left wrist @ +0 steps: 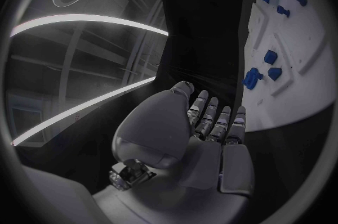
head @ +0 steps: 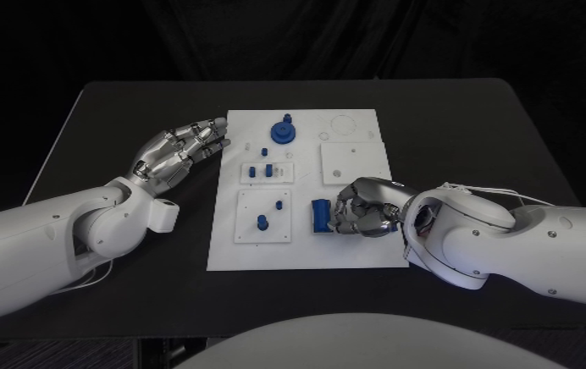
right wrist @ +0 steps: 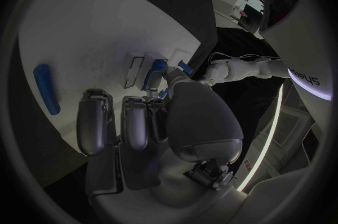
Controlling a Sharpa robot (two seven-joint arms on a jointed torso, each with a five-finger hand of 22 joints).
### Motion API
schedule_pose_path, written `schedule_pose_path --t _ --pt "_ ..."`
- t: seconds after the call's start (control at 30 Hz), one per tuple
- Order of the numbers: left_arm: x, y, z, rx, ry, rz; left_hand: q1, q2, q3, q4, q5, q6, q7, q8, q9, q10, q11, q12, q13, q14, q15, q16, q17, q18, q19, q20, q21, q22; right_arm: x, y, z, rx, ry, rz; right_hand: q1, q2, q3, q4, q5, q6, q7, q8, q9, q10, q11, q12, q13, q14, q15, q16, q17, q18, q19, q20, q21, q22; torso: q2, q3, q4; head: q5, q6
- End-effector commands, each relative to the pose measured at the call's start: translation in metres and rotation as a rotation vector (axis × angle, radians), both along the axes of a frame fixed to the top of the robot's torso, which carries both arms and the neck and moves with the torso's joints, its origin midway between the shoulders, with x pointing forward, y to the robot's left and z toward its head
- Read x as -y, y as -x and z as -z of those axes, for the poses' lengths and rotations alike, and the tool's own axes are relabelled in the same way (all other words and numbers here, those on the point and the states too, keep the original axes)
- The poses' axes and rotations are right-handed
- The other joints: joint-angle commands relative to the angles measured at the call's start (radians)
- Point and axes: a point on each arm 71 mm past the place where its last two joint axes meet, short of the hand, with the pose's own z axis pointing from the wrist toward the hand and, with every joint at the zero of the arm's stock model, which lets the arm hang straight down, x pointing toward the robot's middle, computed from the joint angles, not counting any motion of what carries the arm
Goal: Assemble the parts on the task board
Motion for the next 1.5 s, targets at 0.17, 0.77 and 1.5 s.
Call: schedule_pose_path --t 0.17,0.77,1.5 --pt "0.002 0.001 0.0 0.004 0.012 0.018 0.008 0.0 0.008 0.001 0.004 0.005 0.042 0.007 0.001 0.005 0.006 0.006 0.001 0.006 0.002 0.007 0.001 -0.015 0.004 0.0 0.006 0.002 0.0 0.001 0.004 -0.037 0.035 -0.008 0.02 -0.011 0.014 -0.016 -0.109 0.005 0.003 -0.003 -0.001 0.104 -0.005 0.003 0.263 0.092 -0.007 -0.005 0.203 -0.002 0.045 -0.005 -0.002 0.215 0.0 0.0003 -0.0001 0.0 0.0" --pt "-0.002 0.003 0.0 0.005 0.01 0.008 0.008 -0.001 0.012 0.002 0.004 0.009 0.044 0.009 0.002 0.009 0.009 0.01 0.002 0.012 0.005 0.018 0.003 -0.016 0.007 0.0 0.007 0.005 0.023 0.011 -0.008 0.019 0.002 0.06 -0.064 -0.021 -0.095 0.041 -0.424 0.01 0.013 0.009 0.011 0.104 0.005 0.003 0.263 0.094 0.001 -0.002 0.21 -0.004 0.048 0.003 0.004 0.217 0.0 0.0001 -0.0004 -0.003 0.0" --pt "0.0 0.003 0.0 0.01 0.008 0.002 0.01 -0.004 0.017 0.0 0.007 0.013 0.046 0.011 0.002 0.014 0.012 0.016 0.002 0.016 0.005 0.023 0.003 -0.017 0.01 0.001 0.008 0.008 0.093 0.017 -0.016 0.15 0.351 0.206 -0.024 -0.021 -0.076 0.079 0.008 0.014 0.035 -0.157 -0.13 0.104 0.023 0.003 0.263 0.099 0.016 0.011 0.237 -0.012 0.062 0.014 0.04 0.228 0.0 0.0005 -0.0005 -0.002 0.0"
